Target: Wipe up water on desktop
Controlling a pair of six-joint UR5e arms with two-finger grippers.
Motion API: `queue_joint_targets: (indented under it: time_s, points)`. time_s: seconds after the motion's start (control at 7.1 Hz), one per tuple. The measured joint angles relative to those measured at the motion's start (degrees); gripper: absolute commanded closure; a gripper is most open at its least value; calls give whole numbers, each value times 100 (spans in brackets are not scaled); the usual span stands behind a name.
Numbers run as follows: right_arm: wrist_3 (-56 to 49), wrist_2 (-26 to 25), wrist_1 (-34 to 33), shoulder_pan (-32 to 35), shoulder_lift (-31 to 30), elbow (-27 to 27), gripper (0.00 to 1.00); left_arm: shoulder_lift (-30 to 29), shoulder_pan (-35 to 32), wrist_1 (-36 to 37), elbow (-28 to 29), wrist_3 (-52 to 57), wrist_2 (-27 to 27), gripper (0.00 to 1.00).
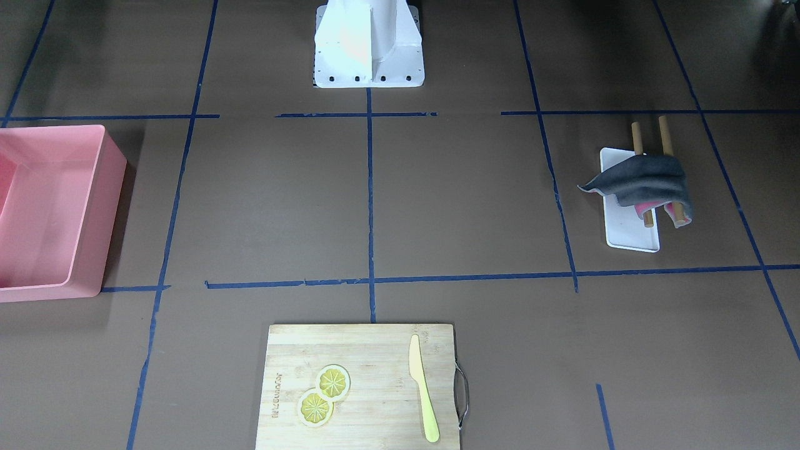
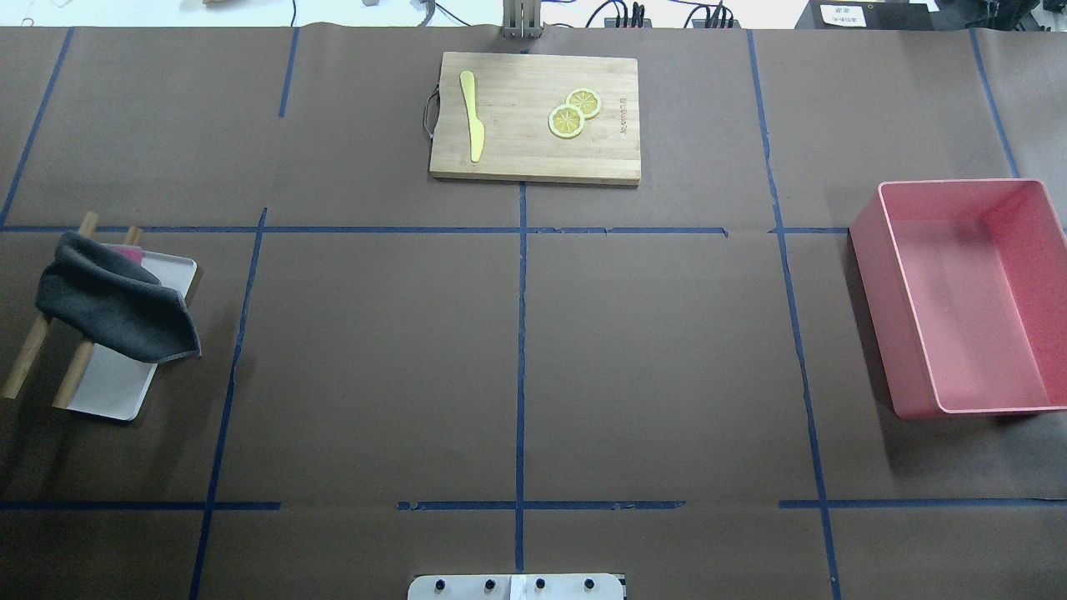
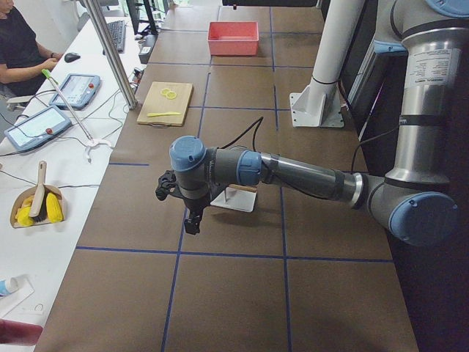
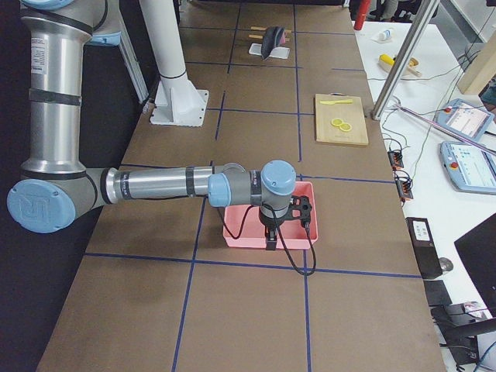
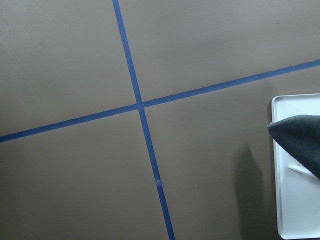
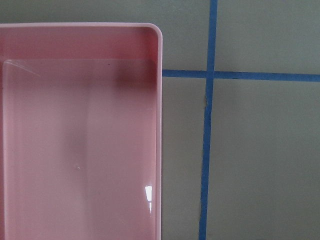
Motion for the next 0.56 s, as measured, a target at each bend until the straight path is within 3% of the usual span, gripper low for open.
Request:
queue_joint_targets:
  time_s: [0.56]
  points:
    - [2, 75, 450, -7, -80, -51, 0, -39, 173, -217, -101, -331, -18, 0]
